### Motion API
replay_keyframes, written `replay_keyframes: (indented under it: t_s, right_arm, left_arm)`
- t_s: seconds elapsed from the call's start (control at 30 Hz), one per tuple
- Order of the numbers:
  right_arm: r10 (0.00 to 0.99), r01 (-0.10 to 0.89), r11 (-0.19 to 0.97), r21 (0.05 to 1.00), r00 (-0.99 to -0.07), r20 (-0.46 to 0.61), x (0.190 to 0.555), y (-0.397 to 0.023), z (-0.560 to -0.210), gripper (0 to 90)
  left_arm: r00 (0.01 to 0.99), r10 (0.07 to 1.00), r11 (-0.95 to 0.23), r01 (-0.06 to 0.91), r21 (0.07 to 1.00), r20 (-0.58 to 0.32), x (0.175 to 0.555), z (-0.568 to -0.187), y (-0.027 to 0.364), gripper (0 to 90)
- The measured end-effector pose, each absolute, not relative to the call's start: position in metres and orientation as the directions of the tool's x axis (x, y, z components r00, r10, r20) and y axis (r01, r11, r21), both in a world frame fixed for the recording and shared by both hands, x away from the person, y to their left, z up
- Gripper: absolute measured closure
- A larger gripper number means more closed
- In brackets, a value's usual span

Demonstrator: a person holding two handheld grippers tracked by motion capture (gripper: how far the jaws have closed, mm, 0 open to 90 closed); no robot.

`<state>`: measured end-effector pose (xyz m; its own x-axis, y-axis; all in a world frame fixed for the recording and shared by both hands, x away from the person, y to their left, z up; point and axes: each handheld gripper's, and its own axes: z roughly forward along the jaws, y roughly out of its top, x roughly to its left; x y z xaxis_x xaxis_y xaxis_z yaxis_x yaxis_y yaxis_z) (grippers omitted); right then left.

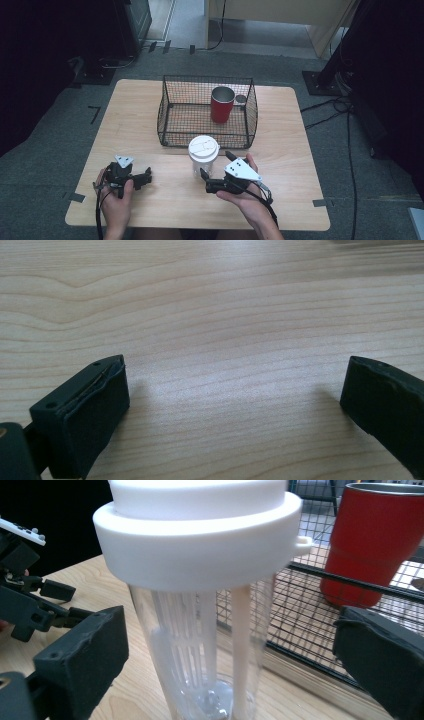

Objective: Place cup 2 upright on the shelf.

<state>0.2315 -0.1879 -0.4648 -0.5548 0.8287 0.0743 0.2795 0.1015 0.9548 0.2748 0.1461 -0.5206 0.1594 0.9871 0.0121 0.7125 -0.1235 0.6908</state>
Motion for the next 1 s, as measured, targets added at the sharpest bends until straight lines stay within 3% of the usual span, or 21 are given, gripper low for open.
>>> replay_keyframes:
  t_s: [0.17, 0.47, 0.6, 1.0]
  right_arm:
    - [0.824, 0.268, 0.094, 0.959, -0.561, 0.077, 0.237, -0.176, -0.462, 7.3]
    - [0.827, 0.258, 0.110, 0.960, -0.559, 0.055, 0.246, -0.162, -0.461, 8.4]
    - [0.834, 0.256, 0.099, 0.962, -0.549, 0.060, 0.250, -0.158, -0.461, 14.0]
    - [0.842, 0.260, 0.106, 0.960, -0.537, 0.052, 0.258, -0.151, -0.463, 15.4]
  left_arm:
    - [0.160, 0.987, -0.124, 0.712, 0.691, 0.012, 0.275, -0.521, 0.146, 0.1]
    - [0.159, 0.987, -0.124, 0.712, 0.691, 0.012, 0.275, -0.521, 0.146, 0.1]
    - [0.160, 0.987, -0.124, 0.712, 0.691, 0.012, 0.275, -0.521, 0.146, 0.1]
    - [0.160, 0.987, -0.124, 0.712, 0.691, 0.012, 0.275, -0.521, 0.146, 0.1]
